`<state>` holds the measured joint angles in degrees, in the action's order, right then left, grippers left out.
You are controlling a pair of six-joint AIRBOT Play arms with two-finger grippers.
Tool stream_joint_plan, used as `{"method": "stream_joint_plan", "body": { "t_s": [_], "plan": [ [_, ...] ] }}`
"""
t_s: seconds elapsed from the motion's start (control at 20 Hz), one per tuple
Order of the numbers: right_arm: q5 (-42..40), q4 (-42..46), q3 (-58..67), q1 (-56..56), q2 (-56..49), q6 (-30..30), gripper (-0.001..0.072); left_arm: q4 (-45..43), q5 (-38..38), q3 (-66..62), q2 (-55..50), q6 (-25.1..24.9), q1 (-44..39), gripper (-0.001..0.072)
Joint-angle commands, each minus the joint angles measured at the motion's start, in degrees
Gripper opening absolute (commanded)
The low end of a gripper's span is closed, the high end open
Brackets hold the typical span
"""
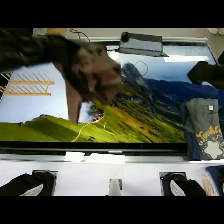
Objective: Fold the shirts.
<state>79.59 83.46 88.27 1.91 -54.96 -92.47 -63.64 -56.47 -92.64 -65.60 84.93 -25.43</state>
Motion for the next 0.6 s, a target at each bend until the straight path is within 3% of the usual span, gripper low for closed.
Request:
{"method": "stream_joint_plan", "body": {
  "t_s": [0.0, 0.15, 0.2, 0.25, 0.3, 0.35, 0.45, 0.55],
  "plan": [
    [11.08, 0.13, 0.0, -0.04, 4.52, 0.52, 0.0503, -3.28, 2.12, 16.63, 2.16, 6.25, -7.87, 0.0034],
    [11.43, -2.03, -3.06, -0.04, 3.85, 0.55, 0.0514, -2.99, 14.16, 31.23, -1.11, 14.95, -11.04, 0.0036],
    [10.78, -3.32, -4.85, -0.04, 3.3, 0.52, 0.0561, -2.19, 14.67, 32.87, -2.75, 17.9, -10.82, 0.0073],
    [10.03, -4.92, -6.95, -0.04, 2.64, 0.52, 0.056, -0.87, 12.74, 32.87, -4.2, 18.23, -9.99, 0.0306],
    [9.03, -6.88, -9.51, -0.04, 1.81, 0.52, 0.056, -0.55, 9.97, 32.0, -4.72, 18.21, -8.61, 0.0618],
    [7.93, -8.79, -12.24, -0.04, 0.76, 0.55, 0.056, -1.18, 5.57, 30.21, -4.61, 16.52, -6.14, 0.0711],
    [5.46, -11.96, -17.75, -0.04, -1.42, 0.59, 0.056, -4.87, -6.34, 24.9, -4.13, 9.57, 0.96, 0.0711],
    [2.29, -14.67, -23.65, -0.04, -3.23, 0.61, 0.056, -12.37, -18.32, 21.24, -3.67, 6.21, 8.94, 0.0711]
  ]
}}
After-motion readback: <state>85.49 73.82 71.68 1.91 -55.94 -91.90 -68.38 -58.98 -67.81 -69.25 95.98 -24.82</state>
